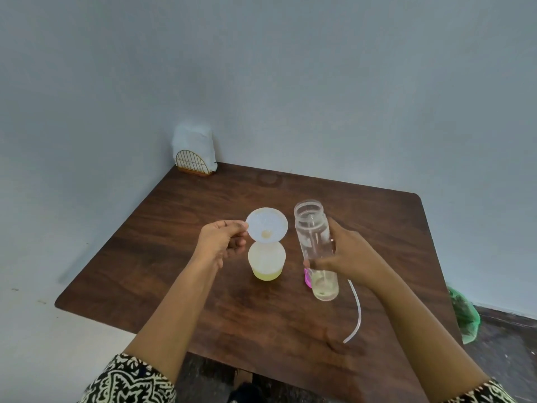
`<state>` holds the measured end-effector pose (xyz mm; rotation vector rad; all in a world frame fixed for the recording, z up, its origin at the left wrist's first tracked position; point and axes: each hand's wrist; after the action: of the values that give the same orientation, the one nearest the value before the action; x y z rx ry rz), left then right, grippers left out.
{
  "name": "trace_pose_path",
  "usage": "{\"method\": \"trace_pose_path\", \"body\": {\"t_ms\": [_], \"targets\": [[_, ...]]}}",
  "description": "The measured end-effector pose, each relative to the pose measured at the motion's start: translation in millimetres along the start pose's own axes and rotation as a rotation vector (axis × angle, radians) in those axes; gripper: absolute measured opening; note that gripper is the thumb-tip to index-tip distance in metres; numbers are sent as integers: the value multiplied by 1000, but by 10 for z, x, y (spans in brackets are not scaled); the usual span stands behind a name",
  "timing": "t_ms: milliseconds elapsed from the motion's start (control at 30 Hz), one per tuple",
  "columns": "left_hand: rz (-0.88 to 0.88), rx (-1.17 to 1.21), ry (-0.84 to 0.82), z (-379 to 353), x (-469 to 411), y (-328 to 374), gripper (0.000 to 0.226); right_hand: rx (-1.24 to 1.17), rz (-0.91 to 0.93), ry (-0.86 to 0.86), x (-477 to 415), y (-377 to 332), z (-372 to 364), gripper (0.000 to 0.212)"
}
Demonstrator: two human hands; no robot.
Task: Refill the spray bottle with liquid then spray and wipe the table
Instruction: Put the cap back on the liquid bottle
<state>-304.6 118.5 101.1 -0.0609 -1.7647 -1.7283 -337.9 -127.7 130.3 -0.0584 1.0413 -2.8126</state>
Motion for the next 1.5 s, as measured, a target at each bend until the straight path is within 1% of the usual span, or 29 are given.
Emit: {"method": "trace_pose_path", "body": {"t_ms": [133,200,267,300,333,400,433,467,500,567,633,667,700,767,900,967,1000,1100,1133,1167,1200,1267,1333,1367,1400,1433,1500], "targets": [[2,-37,-15,7,49,41,16,-172,58,43,-76,-249,211,65],[15,-42,-34,18,66,59,19,-267,70,42,-130,-361,299,64],[1,-56,-9,34,80,72,25,-327,87,46,-193,-470,368,63],[-49,-87,38,48,86,78,29,-344,99,47,-232,-527,394,64],[-138,-159,108,67,99,85,34,-358,115,46,-265,-594,419,64],[-417,-309,249,126,164,166,44,-378,159,52,-354,-751,483,61],[-563,-316,267,159,214,243,50,-385,179,59,-415,-834,514,59],[-673,-284,223,179,277,353,56,-387,201,69,-481,-922,544,60],[-740,-245,130,188,339,466,63,-378,216,83,-554,-1001,559,62],[-812,-235,-66,170,438,714,76,-349,244,114,-716,-1170,581,63],[-839,-261,-171,117,473,933,82,-335,266,137,-884,-1329,573,60],[-841,-257,-186,81,468,1026,84,-335,268,142,-959,-1399,562,58],[-849,-242,-173,49,447,1124,83,-337,268,144,-1040,-1472,552,57],[-879,-219,-94,4,374,1293,78,-344,269,148,-1178,-1607,520,58],[-918,-180,50,-19,204,1526,48,-367,277,143,-1414,-1781,428,56],[-903,-175,73,3,102,1587,44,-385,257,127,-1521,-1807,374,53],[-886,-177,77,14,32,1613,46,-390,241,113,-1578,-1813,345,55],[-829,-159,110,43,-135,1653,53,-392,192,71,-1668,-1774,305,77],[-816,-154,121,55,-182,1671,55,-384,177,76,-1687,-1743,316,79],[-807,-151,123,66,-218,1688,58,-377,163,93,-1696,-1686,330,75],[-799,-153,121,81,-254,1707,61,-375,149,119,-1692,-1614,351,67],[-792,-159,121,116,-325,1734,64,-351,119,197,-1660,-1365,365,43],[-792,-166,124,147,-396,1738,65,-209,76,274,-1631,-973,308,22],[-791,-172,122,159,-430,1728,66,-82,46,262,-1617,-746,245,18],[-789,-181,118,165,-461,1715,66,63,9,194,-1604,-516,166,19],[-785,-189,111,161,-492,1688,67,195,-36,85,-1574,-280,69,20],[-770,-199,98,159,-548,1610,67,378,-120,-158,-1470,104,-146,27]]}}
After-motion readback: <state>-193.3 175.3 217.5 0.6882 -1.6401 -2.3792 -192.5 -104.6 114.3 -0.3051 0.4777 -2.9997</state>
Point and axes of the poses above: each hand's wrist, its own x-axis away from the middle knuckle, its own z-axis out of the back of the hand, y = z × x, and after that the axes turned 9 degrees about y, right-handed
